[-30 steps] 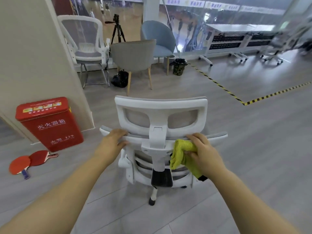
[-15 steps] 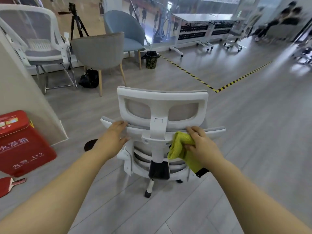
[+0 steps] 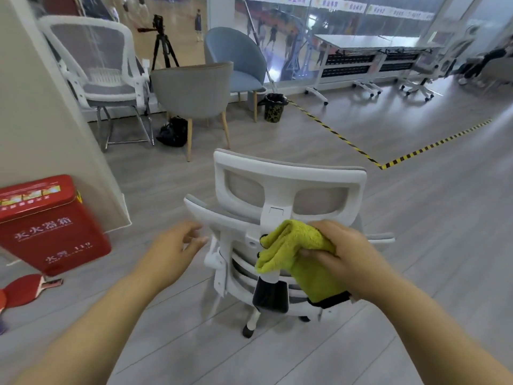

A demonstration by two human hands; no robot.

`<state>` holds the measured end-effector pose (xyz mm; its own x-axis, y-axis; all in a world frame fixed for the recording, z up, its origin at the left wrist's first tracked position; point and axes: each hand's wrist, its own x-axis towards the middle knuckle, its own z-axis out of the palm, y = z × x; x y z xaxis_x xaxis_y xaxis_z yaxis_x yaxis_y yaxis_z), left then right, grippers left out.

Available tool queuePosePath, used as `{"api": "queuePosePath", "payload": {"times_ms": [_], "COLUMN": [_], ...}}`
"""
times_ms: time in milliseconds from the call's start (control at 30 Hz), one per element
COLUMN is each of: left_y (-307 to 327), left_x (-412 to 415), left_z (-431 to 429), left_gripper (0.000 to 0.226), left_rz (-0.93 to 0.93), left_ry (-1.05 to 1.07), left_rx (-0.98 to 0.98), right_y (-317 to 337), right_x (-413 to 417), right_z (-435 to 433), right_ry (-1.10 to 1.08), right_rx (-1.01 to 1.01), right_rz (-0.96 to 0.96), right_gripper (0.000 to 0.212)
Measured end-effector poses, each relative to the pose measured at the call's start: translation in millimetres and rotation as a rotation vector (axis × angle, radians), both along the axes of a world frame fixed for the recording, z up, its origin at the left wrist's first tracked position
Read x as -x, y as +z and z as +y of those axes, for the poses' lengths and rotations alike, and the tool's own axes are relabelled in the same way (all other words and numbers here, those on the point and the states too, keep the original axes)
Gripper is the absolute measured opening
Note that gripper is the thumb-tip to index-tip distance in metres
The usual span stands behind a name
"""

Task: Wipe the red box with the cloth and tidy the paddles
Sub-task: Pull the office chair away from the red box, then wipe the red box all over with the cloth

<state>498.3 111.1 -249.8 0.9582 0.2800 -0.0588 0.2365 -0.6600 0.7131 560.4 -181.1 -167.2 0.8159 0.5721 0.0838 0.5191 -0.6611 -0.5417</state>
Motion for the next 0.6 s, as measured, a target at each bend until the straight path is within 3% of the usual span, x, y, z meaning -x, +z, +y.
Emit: {"api": "queuePosePath", "payload": {"times_ms": [233, 600], "left_y": [-11.7, -31.9], "left_x": [49.4, 168.4], "left_z": [27.2, 96.8], "left_gripper": [0.027, 0.016], "left_rz": [0.096, 0.244], "left_ry": [0.264, 0.639], "left_rx": [0.003, 0.003], "right_y": [-5.0, -69.5], "right_x": [-8.6, 10.2], "right_z": [85.8, 247.8], "right_ry": [0.282, 0.535], "right_rx": [-0.054, 0.105], "right_rz": [0.041, 0.159], "right_gripper": [0.025, 0.025]}}
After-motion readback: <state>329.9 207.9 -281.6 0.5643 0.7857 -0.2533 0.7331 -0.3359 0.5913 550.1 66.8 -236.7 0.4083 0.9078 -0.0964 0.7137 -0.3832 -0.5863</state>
